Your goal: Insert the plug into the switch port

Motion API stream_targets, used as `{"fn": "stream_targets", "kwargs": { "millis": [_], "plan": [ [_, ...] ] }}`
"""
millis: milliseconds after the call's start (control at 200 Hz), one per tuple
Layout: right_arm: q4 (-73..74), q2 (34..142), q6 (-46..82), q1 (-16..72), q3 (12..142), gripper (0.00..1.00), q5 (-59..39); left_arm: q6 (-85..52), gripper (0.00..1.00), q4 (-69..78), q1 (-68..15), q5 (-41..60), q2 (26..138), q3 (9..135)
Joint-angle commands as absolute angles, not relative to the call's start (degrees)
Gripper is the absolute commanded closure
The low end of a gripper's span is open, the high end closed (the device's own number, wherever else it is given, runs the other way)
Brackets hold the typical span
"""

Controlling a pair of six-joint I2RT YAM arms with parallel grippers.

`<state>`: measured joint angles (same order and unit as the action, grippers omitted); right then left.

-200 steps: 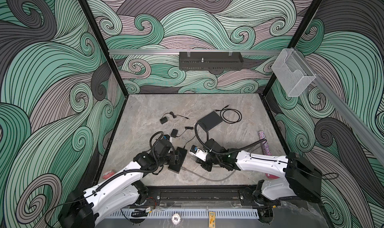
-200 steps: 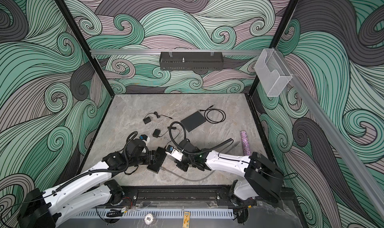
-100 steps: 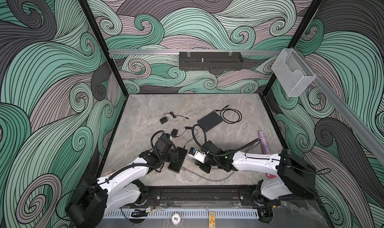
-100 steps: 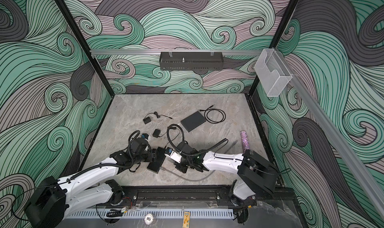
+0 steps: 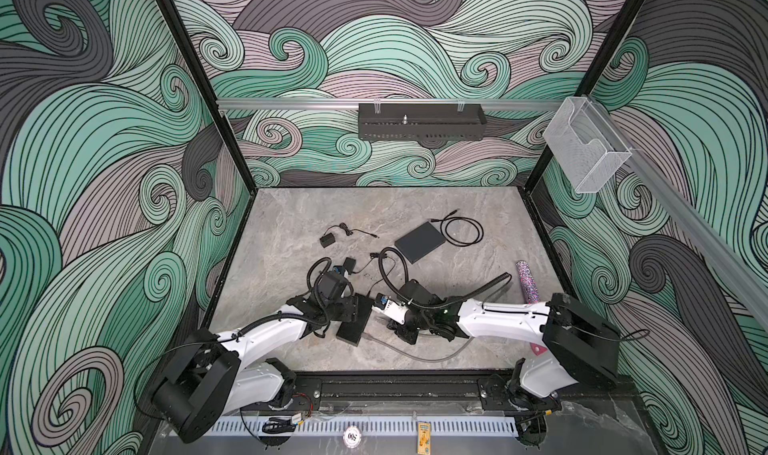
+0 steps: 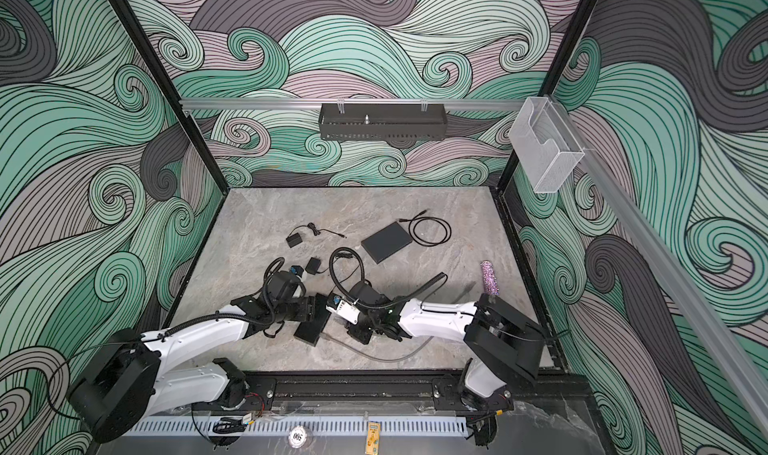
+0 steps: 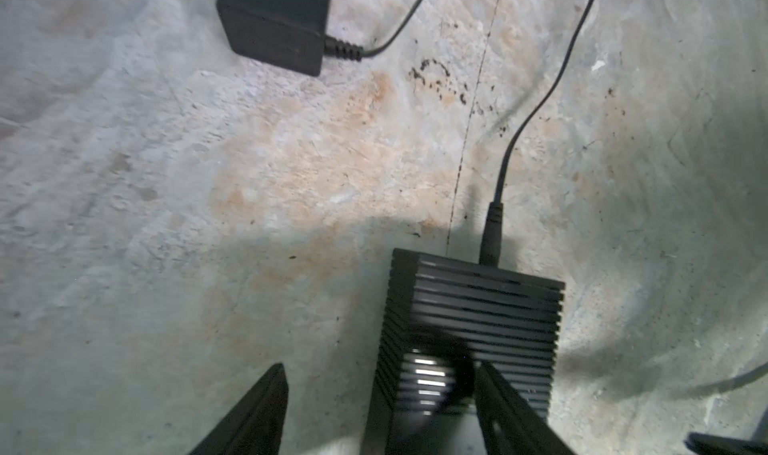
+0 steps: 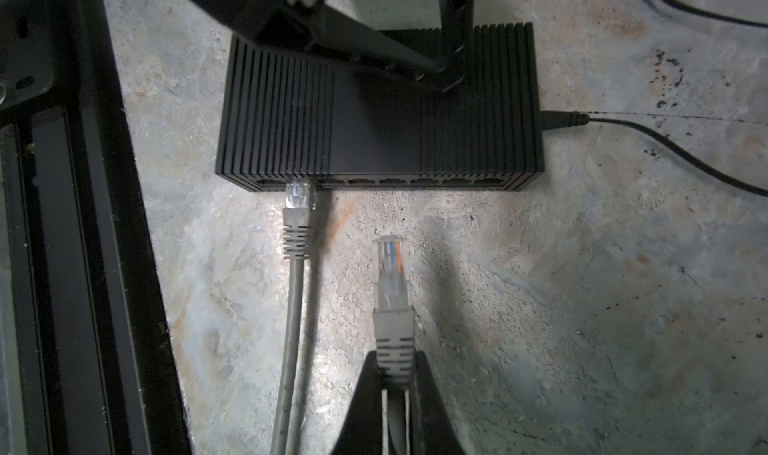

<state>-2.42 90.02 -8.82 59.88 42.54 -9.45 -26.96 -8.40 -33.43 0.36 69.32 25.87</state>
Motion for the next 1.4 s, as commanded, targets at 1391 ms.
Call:
{"fn": "stream_targets", "kwargs": {
  "millis": [1391],
  "plan": [
    [-3.66,98.04,-5.16,61.62,52.21,1.00,-8.81,-31.46,0.49,-5.98,-32.43,9.32,71.59,23.24]
  ]
}}
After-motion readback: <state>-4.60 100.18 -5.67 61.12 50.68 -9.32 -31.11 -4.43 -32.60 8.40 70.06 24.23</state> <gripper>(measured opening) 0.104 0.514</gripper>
